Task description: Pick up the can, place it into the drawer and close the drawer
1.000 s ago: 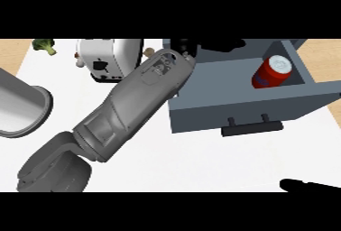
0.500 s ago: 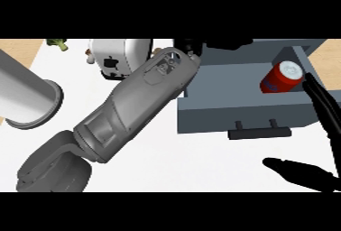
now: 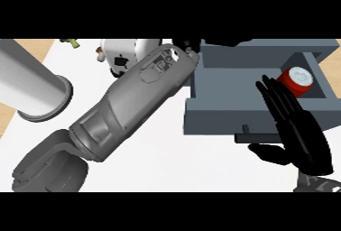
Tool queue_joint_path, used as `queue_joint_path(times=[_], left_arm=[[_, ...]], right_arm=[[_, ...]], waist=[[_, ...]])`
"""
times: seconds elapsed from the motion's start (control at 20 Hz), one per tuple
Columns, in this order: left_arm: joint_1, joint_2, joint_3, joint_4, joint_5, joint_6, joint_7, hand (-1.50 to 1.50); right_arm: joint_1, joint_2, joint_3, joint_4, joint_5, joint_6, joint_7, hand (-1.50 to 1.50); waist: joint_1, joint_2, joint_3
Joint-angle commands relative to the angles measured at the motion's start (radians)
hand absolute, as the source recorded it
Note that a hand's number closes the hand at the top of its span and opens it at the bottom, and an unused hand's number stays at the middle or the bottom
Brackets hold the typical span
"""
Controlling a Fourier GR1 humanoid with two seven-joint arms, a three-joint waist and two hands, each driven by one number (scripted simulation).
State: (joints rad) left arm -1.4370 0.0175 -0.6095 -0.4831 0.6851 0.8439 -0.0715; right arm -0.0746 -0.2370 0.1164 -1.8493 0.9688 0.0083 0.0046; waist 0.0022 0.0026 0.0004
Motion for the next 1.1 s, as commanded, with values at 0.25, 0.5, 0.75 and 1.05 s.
queue_joint_path(times=[0.25, 0.5, 0.75, 1.05], left_arm=[[0.050, 0.185, -0.010, -0.171, -0.056, -0.050, 0.139, -1.50], [0.166, 0.219, -0.041, -0.342, -0.088, -0.011, 0.198, -1.50], [0.113, 0.296, -0.030, -0.352, -0.111, -0.021, 0.284, -1.50], [0.223, 0.351, -0.026, -0.458, -0.108, -0.061, 0.279, -1.50]], right_arm=[[-0.118, 0.085, -0.039, 0.377, 0.091, -0.247, -0.071, -1.50], [-0.219, 0.096, -0.067, 0.546, 0.140, -0.301, -0.066, -1.50], [-0.302, 0.073, -0.116, 0.715, 0.148, -0.378, -0.131, -1.50], [-0.444, 0.095, -0.164, 0.917, 0.221, -0.496, -0.097, -1.50]], waist=[[0.037, -0.007, 0.000], [0.046, -0.008, 0.000], [0.038, -0.002, 0.001], [0.060, 0.007, 0.001]])
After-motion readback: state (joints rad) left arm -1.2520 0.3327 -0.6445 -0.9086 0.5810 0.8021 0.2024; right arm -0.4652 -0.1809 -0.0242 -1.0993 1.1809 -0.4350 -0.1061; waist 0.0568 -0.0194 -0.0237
